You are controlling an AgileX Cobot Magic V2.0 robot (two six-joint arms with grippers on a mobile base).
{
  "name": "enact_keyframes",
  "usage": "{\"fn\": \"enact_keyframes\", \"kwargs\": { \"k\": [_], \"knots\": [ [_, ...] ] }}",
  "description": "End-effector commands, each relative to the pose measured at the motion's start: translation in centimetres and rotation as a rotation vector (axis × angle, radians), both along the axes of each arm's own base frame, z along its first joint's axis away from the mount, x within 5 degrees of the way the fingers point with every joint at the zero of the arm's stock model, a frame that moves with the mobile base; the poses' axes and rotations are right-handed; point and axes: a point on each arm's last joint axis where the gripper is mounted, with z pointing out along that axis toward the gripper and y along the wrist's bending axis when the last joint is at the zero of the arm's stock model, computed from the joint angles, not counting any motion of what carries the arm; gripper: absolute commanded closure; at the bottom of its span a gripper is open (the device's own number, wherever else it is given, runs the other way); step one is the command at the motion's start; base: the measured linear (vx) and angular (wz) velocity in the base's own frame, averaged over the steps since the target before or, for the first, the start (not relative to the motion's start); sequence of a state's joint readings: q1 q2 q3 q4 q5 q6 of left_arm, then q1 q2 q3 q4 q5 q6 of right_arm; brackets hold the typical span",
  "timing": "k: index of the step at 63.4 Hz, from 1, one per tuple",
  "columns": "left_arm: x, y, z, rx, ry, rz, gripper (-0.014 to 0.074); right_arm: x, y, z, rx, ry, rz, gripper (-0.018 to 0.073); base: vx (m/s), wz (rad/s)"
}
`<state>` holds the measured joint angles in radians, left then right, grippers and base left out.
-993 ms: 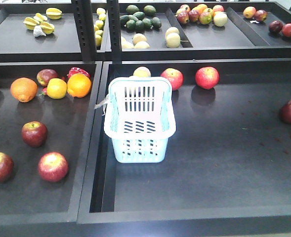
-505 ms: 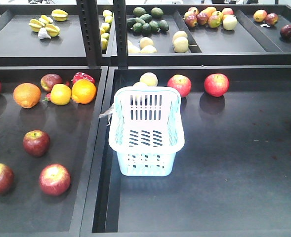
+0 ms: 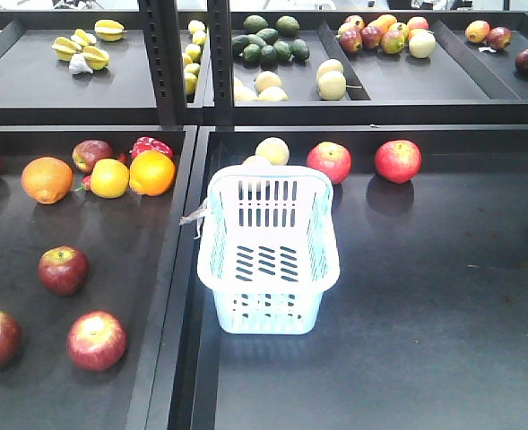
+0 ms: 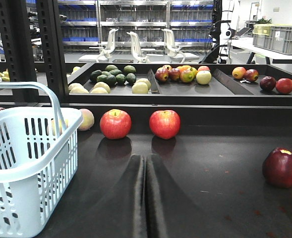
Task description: Pick three apples into basket with both arms
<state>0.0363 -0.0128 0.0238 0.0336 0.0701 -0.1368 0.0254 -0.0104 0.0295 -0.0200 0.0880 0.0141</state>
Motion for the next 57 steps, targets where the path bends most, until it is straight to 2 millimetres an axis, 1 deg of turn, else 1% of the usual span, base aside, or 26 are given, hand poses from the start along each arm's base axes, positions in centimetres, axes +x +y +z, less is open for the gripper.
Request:
{"fn": "enact_keyframes", "kwargs": {
  "k": [1,57],
  "knots": [
    [-0.03,-0.01,-0.08,-0.003,-0.061,-0.001,0.0603,-0.04,-0.02,0.30,-0.011,-0.070,-0.005,0.0564,0.04,0.00],
    [-0.03,-0.01,-0.08,-0.003,-0.061,-0.001,0.0603,-0.04,-0.02,0.29,-0.011,-0.069,-0.005,0.0564,0.03,0.00]
  ]
}}
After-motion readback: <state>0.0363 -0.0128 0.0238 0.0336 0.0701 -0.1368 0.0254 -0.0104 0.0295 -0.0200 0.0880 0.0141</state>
